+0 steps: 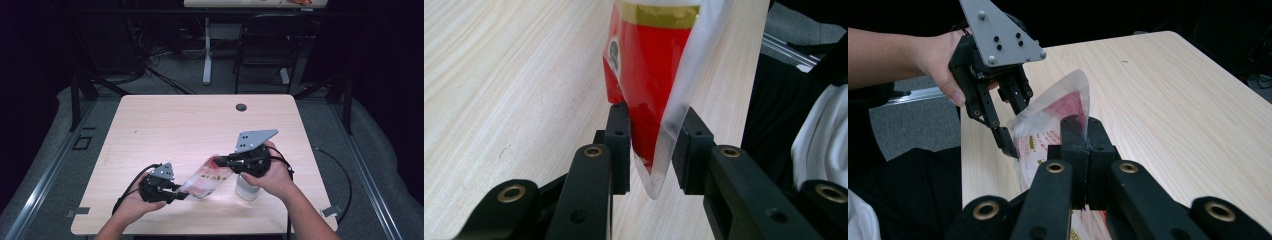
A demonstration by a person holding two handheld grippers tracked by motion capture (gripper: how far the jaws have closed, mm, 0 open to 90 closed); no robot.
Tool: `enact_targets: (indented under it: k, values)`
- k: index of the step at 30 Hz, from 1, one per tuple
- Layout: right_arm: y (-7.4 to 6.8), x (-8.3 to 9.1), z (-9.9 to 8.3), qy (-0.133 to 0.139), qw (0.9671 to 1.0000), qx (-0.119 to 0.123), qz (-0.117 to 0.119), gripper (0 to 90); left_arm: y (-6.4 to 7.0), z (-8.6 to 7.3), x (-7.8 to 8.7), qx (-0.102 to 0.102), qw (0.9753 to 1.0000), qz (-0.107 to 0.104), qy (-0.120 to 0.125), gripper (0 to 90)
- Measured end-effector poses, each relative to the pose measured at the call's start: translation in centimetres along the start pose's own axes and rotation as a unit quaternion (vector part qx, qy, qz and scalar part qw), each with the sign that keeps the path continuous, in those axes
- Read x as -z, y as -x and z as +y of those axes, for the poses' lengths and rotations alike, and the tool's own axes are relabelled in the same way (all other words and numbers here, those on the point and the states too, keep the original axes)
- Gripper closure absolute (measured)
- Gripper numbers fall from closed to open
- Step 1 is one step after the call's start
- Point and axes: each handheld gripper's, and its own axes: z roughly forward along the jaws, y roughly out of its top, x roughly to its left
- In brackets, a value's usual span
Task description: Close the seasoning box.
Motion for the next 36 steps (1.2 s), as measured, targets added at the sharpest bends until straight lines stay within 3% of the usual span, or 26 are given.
enact_targets:
  k: [2,8,11,16,17,19,21,22,25,36]
  values:
    - [0.0,-0.1,-0.3,0.001,1.0,-0.002,0.001,90.0,0.0,0.0,0.0,-0.002,0.9999,0.007,-0.01,72.6]
    - [0.1,-0.1,-1.2,0.006,0.9999,-0.008,-0.002,90.0,-0.2,0.0,0.0,0.0,0.9999,-0.005,-0.014,73.0]
    - [0.3,-0.1,-1.7,0.011,0.9998,-0.016,-0.004,90.0,-0.2,0.1,0.1,-0.002,0.9997,0.005,-0.024,73.0]
    - [0.3,-0.2,-2.3,0.019,0.9995,-0.025,-0.004,90.0,-0.3,0.0,0.4,0.002,0.9997,-0.002,-0.023,73.0]
    - [0.3,-0.2,-2.4,0.018,0.9995,-0.026,-0.005,90.0,-0.2,0.0,0.5,0.001,0.9996,0.004,-0.028,73.0]
    - [0.4,-0.2,-2.7,0.02,0.9993,-0.033,-0.005,90.0,-0.3,0.0,0.6,0.002,0.9997,-0.004,-0.023,73.1]
    - [0.5,-0.2,-2.9,0.024,0.999,-0.037,-0.003,90.0,-0.2,0.0,0.8,0.002,0.9997,0.006,-0.023,73.1]
    - [0.5,-0.1,-3.0,0.026,0.9989,-0.038,-0.006,90.0,-0.3,-0.1,0.8,0.002,0.9998,-0.001,-0.017,73.2]
    - [0.5,-0.1,-3.1,0.028,0.9987,-0.042,-0.009,90.0,-0.3,0.0,1.1,0.001,0.9997,0.009,-0.023,73.2]
    - [0.8,0.2,-3.8,0.038,0.9976,-0.058,-0.01,90.0,-0.4,0.4,2.2,-0.001,0.9998,0.007,-0.016,73.5]
